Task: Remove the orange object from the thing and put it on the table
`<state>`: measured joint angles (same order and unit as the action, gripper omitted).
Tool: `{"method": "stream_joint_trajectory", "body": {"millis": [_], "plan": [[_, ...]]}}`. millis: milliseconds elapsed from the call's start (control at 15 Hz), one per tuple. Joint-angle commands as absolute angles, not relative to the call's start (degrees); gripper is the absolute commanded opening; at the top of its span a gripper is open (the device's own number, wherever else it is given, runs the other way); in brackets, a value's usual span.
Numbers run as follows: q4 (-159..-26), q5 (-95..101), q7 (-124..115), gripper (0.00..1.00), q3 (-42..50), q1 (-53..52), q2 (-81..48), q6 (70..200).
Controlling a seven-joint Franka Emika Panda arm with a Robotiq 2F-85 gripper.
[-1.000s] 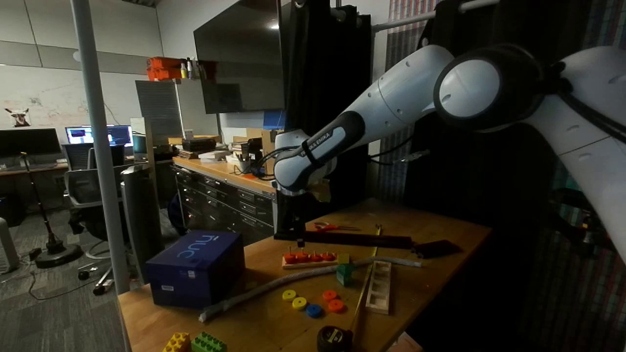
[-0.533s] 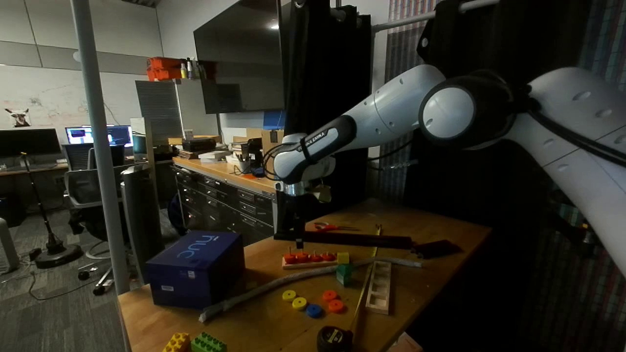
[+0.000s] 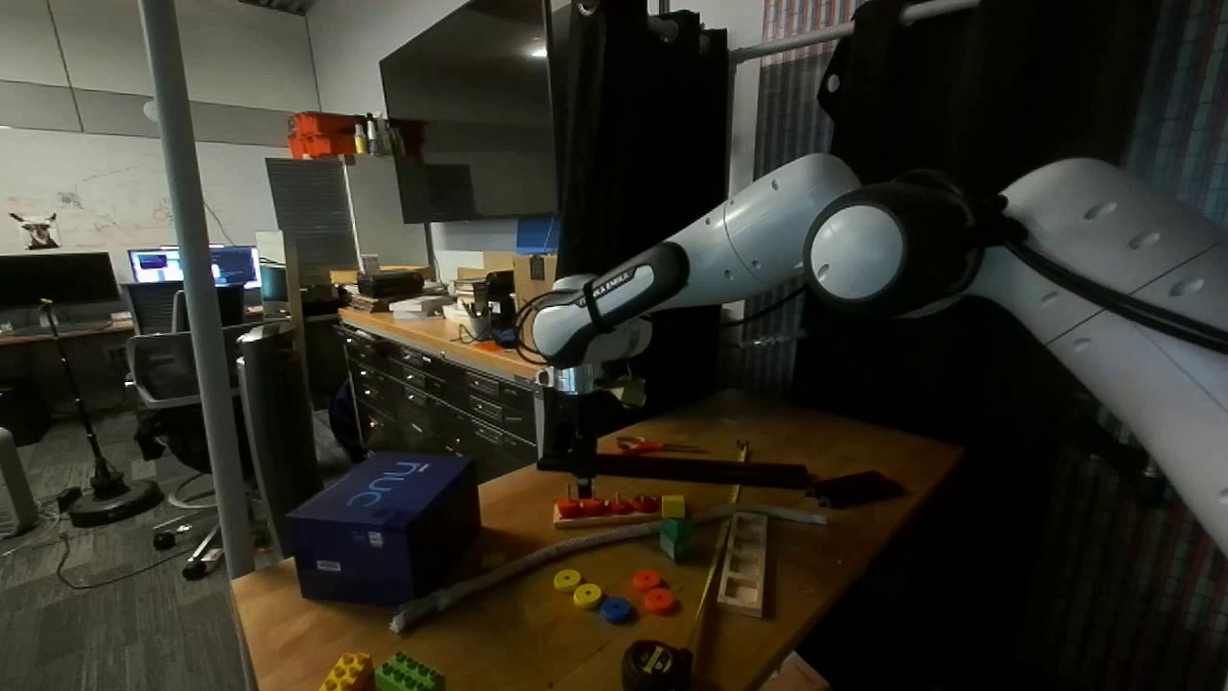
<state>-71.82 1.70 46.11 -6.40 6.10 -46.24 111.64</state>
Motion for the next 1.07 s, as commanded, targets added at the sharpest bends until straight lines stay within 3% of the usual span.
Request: {"method": "stream_joint_trajectory", "body": {"millis": [0,1000], "plan": [[-68.1,0.5,47.3,1.0,-6.8,6.3,-48.5,109.6],[-73.4,2.4,45.6,1.0,-5.7,5.1,-46.7,117.2]]}}
